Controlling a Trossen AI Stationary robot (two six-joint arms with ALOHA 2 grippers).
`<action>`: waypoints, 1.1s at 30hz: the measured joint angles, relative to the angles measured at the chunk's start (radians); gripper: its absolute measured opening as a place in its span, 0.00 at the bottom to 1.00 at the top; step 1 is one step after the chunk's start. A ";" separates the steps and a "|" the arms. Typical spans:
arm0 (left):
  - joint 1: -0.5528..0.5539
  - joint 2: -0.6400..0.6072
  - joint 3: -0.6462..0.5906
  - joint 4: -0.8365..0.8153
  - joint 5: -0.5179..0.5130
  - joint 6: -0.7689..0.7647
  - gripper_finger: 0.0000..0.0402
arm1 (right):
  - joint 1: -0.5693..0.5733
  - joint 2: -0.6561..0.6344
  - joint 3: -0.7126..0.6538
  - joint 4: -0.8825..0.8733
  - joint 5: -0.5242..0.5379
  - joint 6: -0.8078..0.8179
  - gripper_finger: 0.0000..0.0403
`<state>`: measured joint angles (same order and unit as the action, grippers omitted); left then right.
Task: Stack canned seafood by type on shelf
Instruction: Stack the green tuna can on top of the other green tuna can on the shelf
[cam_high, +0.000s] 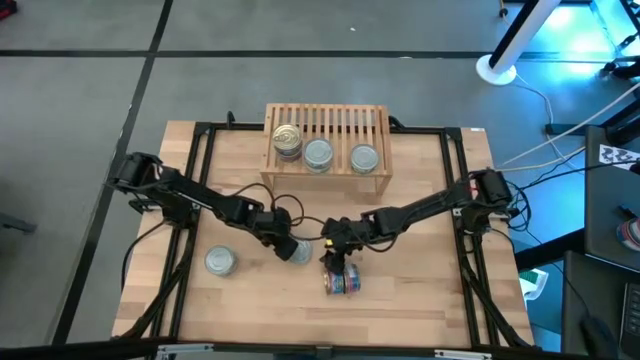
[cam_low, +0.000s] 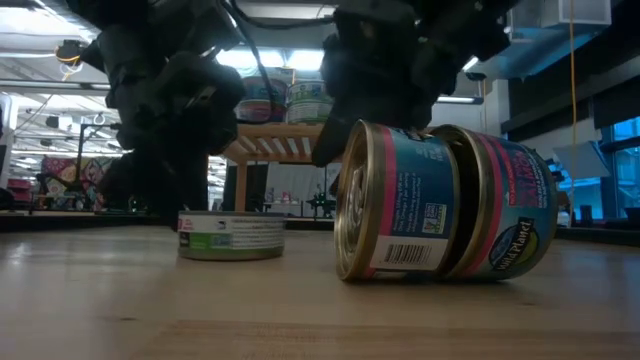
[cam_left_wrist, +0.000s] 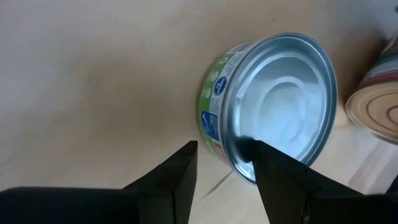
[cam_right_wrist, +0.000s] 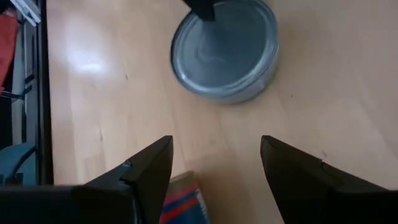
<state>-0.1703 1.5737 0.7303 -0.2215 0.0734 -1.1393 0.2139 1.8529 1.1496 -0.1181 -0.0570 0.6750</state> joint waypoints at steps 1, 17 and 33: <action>0.000 0.004 0.000 0.007 0.001 0.000 0.37 | -0.006 0.006 0.000 0.008 -0.008 0.000 0.60; 0.000 0.002 -0.001 0.013 0.002 0.001 0.11 | -0.026 0.028 0.000 0.013 -0.032 0.001 0.60; 0.000 0.004 -0.003 0.049 -0.011 0.040 0.00 | -0.026 0.031 0.000 0.073 -0.033 0.001 0.60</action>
<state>-0.1703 1.5776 0.7277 -0.1726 0.0622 -1.0996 0.1875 1.8843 1.1496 -0.0448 -0.0898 0.6758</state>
